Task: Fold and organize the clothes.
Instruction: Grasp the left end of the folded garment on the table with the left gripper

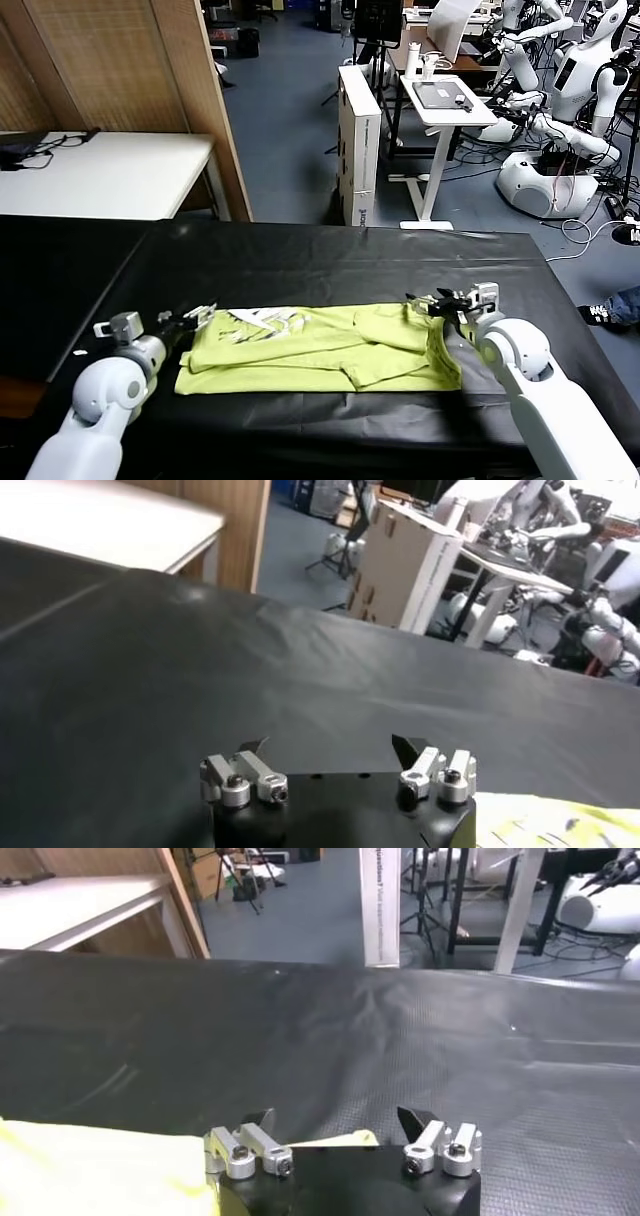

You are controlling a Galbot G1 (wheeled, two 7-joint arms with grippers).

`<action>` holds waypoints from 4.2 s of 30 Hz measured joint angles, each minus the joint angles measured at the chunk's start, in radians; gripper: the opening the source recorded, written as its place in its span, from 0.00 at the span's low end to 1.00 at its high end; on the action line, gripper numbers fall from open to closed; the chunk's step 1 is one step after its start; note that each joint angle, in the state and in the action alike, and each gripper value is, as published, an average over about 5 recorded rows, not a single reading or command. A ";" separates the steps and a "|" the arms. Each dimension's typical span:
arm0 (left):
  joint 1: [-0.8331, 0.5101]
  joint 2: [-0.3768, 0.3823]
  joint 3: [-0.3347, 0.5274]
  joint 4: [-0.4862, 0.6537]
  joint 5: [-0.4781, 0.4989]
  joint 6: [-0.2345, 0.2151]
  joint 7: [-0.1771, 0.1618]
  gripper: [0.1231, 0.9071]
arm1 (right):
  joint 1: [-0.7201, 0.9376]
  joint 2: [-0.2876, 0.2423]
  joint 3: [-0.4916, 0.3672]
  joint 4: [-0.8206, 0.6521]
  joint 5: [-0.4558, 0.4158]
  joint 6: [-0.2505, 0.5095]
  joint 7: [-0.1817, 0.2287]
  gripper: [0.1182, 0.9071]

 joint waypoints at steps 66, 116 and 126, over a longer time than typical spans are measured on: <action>0.209 0.141 -0.186 -0.115 -0.307 0.102 0.129 1.00 | -0.473 -0.053 0.354 0.346 0.036 0.525 -0.162 1.00; 0.263 0.070 -0.167 -0.088 -0.306 0.127 0.202 0.32 | -0.715 0.069 0.459 0.495 -0.014 0.585 -0.198 1.00; 0.265 0.075 -0.180 -0.116 -0.285 0.109 0.136 0.09 | -0.703 0.083 0.436 0.485 -0.027 0.587 -0.197 1.00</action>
